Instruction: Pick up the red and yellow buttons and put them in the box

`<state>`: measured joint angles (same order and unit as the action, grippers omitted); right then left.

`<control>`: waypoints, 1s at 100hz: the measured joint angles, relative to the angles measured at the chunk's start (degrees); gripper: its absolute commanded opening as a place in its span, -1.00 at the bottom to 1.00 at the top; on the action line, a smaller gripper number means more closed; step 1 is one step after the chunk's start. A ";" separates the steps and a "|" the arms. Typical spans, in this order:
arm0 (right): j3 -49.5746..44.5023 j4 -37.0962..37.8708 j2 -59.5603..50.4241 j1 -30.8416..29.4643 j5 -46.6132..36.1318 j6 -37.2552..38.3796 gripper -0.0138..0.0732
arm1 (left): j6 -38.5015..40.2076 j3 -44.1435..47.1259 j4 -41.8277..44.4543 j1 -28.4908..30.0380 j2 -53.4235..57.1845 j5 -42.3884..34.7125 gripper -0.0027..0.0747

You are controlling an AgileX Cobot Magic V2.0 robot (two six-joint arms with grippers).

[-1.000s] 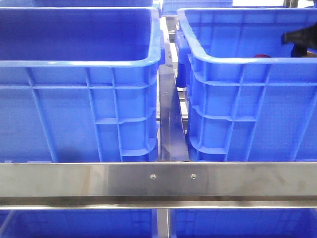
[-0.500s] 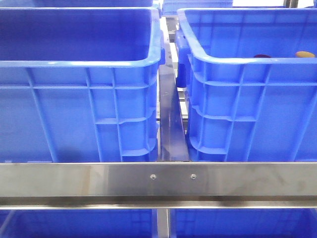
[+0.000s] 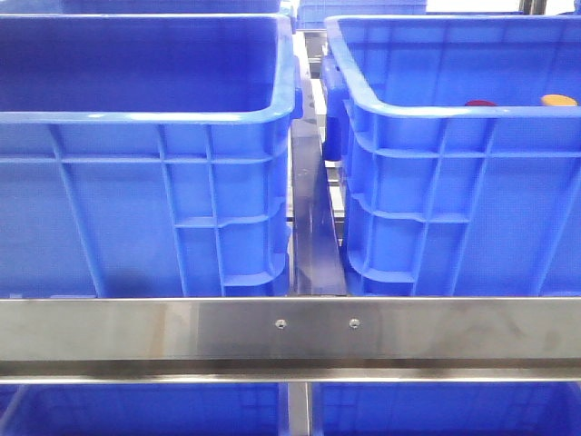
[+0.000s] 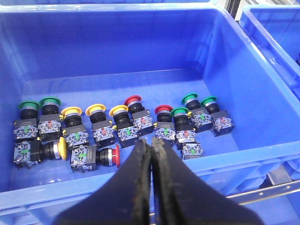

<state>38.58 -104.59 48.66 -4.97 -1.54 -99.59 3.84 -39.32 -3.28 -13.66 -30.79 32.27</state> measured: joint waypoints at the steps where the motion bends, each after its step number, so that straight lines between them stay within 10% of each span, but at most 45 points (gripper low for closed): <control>1: -0.23 0.01 -0.33 0.00 0.30 0.00 0.44 | 0.00 0.00 0.00 0.00 0.00 0.00 -0.98; 20: -5.04 0.01 -7.74 0.00 3.25 0.00 0.27 | 0.00 0.00 0.00 0.00 0.00 0.00 -0.98; 53: -6.40 0.01 -11.77 0.00 4.55 0.00 -0.86 | 0.00 0.00 0.00 0.00 0.00 0.00 -0.98; 100: -6.40 0.01 -11.77 0.00 4.68 0.00 -0.84 | 0.00 0.00 0.00 0.00 0.00 0.00 -0.98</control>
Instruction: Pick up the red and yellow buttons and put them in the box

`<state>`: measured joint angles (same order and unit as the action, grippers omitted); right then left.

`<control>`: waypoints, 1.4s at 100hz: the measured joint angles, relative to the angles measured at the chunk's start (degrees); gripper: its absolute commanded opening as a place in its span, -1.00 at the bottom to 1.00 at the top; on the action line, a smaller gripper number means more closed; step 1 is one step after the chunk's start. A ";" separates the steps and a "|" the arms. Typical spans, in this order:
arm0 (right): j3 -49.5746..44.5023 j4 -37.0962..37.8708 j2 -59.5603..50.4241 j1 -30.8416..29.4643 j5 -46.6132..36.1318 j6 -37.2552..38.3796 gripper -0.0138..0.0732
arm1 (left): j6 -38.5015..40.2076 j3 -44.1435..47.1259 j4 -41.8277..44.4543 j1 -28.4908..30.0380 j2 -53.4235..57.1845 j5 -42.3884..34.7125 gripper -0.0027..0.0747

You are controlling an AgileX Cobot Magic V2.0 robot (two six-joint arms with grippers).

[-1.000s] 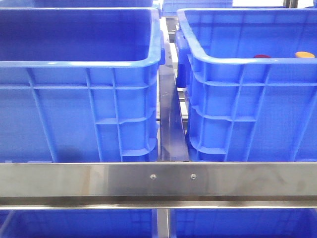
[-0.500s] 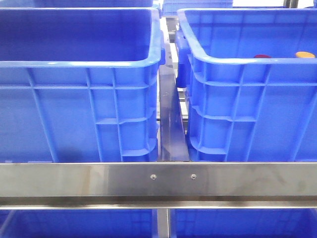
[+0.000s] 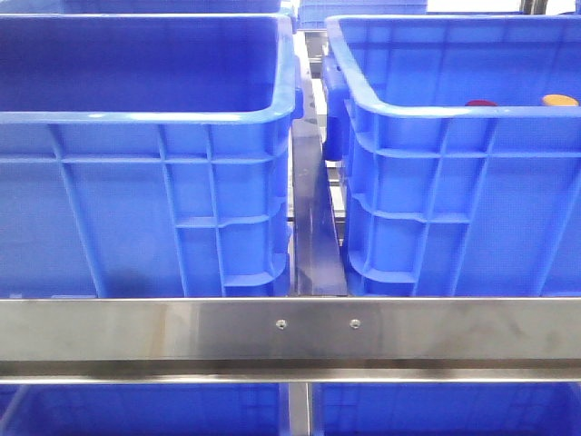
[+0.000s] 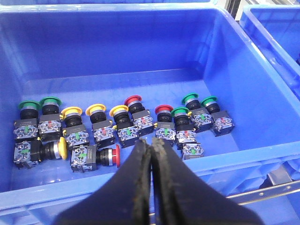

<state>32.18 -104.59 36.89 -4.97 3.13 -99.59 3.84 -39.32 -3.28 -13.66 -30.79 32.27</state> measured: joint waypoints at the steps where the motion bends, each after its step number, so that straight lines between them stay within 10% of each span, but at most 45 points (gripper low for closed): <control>1: 0.00 0.00 0.00 0.00 0.00 0.00 -0.84 | 0.00 0.00 0.00 0.00 0.00 0.00 -0.98; 83: 0.00 0.00 0.00 0.00 0.10 0.00 -0.84 | 0.00 0.00 0.21 0.00 0.00 -0.77 -0.98; 140: 0.00 0.00 0.00 0.00 0.22 0.00 -0.84 | -0.10 17.81 3.59 3.54 10.82 -22.47 -0.98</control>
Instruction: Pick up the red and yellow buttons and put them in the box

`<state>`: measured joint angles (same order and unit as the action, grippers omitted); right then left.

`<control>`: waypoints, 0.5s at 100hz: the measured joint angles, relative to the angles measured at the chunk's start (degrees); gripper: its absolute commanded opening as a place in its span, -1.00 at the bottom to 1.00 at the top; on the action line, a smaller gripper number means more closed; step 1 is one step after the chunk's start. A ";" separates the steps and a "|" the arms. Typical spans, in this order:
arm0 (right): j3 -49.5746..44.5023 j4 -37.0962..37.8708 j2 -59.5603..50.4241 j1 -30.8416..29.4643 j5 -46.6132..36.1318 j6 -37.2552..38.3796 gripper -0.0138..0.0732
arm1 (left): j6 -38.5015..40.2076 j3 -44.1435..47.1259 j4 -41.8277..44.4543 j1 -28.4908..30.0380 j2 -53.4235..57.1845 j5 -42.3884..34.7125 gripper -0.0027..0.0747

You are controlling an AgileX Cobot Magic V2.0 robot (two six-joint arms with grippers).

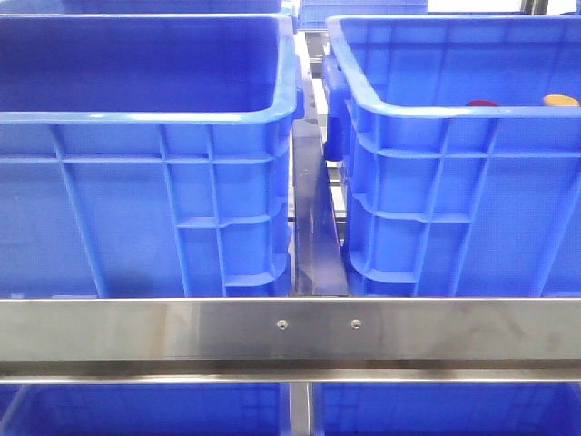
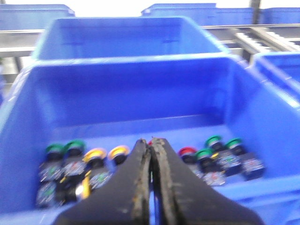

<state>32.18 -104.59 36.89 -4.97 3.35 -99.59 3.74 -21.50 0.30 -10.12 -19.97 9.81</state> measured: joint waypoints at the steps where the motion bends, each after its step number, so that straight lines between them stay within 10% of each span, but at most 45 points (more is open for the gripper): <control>1: 0.00 0.00 0.00 0.00 0.00 0.00 -0.84 | 0.00 0.32 0.00 0.35 0.54 -0.02 -0.98; 50: 0.00 0.00 0.00 0.00 0.00 0.00 -0.84 | 0.00 19.16 0.88 4.38 20.20 -0.59 -0.98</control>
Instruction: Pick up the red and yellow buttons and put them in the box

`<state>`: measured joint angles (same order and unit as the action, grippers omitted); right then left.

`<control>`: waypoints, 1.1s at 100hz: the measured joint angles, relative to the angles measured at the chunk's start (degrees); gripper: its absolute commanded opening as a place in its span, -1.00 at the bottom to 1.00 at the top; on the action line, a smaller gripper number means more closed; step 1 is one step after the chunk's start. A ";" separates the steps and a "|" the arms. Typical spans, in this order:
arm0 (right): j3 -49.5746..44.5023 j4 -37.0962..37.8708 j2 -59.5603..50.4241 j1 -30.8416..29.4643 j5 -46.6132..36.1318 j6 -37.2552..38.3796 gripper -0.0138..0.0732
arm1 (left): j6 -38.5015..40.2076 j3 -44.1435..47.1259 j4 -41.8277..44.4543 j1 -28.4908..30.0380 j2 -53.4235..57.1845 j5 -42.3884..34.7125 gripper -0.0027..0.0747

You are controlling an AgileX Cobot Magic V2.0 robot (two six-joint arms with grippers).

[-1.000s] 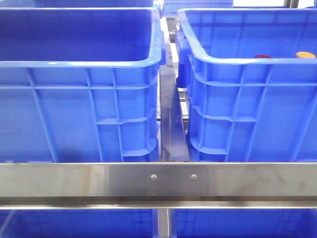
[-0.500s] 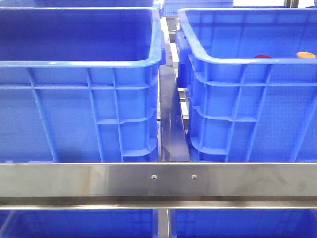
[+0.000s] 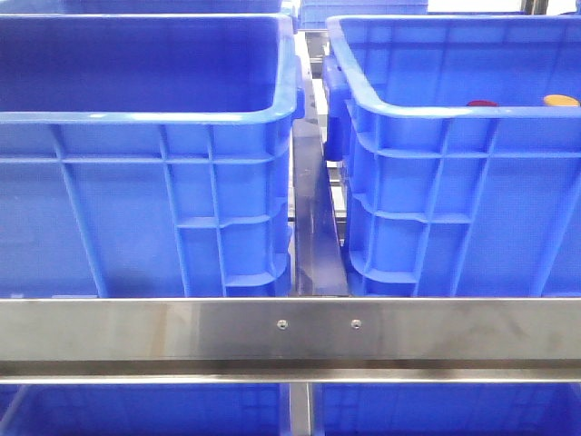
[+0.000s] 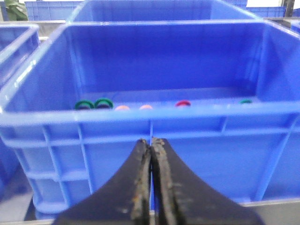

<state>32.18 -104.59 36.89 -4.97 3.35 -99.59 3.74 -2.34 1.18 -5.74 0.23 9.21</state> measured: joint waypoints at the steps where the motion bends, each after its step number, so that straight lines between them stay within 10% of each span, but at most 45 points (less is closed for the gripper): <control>1: 0.00 0.00 0.00 0.00 0.00 0.00 -0.84 | 0.00 0.32 -0.01 0.00 0.00 -0.12 -0.98; 110: -0.45 0.00 0.00 0.00 0.00 -0.10 -0.84 | 0.00 2.05 0.47 0.00 0.00 -6.74 -0.98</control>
<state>31.72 -104.59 36.89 -4.97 3.35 -99.69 3.74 -0.29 1.65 -5.74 0.23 2.47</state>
